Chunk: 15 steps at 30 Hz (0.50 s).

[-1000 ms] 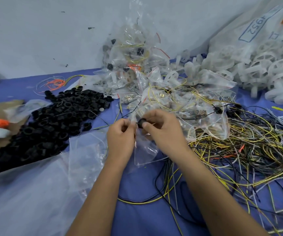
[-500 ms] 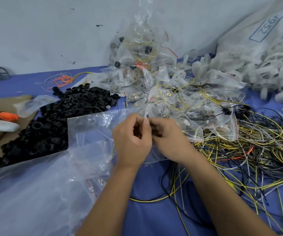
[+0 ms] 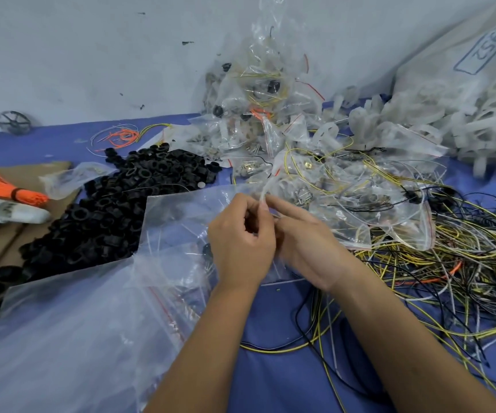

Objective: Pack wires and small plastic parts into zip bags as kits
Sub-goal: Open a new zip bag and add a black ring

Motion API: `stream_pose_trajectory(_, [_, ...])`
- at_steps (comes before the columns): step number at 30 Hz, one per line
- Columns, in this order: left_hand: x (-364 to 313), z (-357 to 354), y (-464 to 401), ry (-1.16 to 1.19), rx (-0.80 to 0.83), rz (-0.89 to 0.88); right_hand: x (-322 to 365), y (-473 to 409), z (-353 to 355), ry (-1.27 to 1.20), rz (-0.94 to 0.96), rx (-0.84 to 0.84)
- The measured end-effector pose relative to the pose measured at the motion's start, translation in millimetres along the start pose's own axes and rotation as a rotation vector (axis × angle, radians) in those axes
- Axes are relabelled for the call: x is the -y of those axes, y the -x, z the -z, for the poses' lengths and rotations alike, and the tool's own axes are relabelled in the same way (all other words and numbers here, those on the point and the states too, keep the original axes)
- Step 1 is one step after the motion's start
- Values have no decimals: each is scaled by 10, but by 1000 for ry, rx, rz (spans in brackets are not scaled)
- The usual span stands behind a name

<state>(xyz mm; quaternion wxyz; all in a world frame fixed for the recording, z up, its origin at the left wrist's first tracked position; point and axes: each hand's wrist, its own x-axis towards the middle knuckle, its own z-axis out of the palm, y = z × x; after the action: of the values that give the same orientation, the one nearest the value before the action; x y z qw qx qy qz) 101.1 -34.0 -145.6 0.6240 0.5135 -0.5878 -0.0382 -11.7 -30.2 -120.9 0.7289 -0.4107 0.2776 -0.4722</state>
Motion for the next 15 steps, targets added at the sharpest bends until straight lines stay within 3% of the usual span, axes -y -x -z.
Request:
stream_pose_trajectory(4, [73,-64,-7,-58,146,128,-6,-13,138,935,354,-304])
stream_pose_trajectory(7, [146,-103,-16,-59,226,190,27,-3,250,1172,462,-505])
stream_pose_trajectory(11, [208,-118,-24,-41,260,284,98,34,383,1597,304,-668])
stream_pose_trajectory(15, [218,-110,-39,9,244,353,139,75,439,1718,187,-801])
